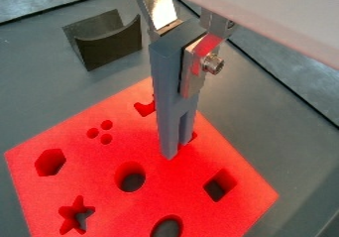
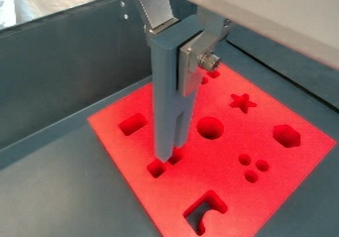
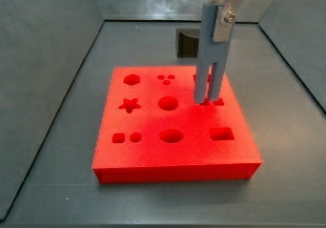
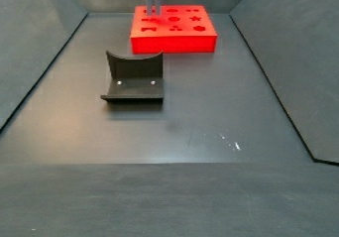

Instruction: Insert the double-square object.

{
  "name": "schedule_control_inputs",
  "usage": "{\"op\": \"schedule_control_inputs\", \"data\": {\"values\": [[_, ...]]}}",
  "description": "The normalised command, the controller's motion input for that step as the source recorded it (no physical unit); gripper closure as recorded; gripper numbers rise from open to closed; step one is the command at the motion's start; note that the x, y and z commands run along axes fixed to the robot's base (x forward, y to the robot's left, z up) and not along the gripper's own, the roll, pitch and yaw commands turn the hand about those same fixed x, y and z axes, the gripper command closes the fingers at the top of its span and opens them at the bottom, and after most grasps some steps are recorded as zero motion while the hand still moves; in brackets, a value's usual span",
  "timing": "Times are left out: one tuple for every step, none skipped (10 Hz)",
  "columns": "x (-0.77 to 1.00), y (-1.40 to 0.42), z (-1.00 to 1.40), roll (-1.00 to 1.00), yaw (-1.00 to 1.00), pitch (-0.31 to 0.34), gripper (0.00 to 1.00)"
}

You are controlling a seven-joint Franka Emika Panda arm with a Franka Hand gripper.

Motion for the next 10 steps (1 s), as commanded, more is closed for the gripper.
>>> {"op": "schedule_control_inputs", "data": {"values": [[0.42, -0.1, -0.17, 0.18, -0.5, 0.05, 1.0], [0.32, -0.05, -0.1, 0.14, -0.58, 0.059, 1.0], [0.12, 0.0, -0.05, 0.07, -0.39, 0.093, 1.0], [0.0, 0.0, -0.07, 0.06, -0.17, 0.066, 1.0], [0.0, 0.0, -0.15, 0.06, 0.0, 0.056, 1.0], [0.14, 0.0, -0.23, 0.11, -0.01, 0.086, 1.0], [0.15, 0.01, -0.23, 0.13, -0.05, 0.114, 1.0], [0.17, 0.01, -0.21, 0.14, -0.02, 0.124, 1.0], [0.42, 0.0, -0.22, 0.15, -0.05, 0.17, 1.0], [0.38, 0.05, -0.22, 0.13, -0.14, 0.171, 1.0]]}}
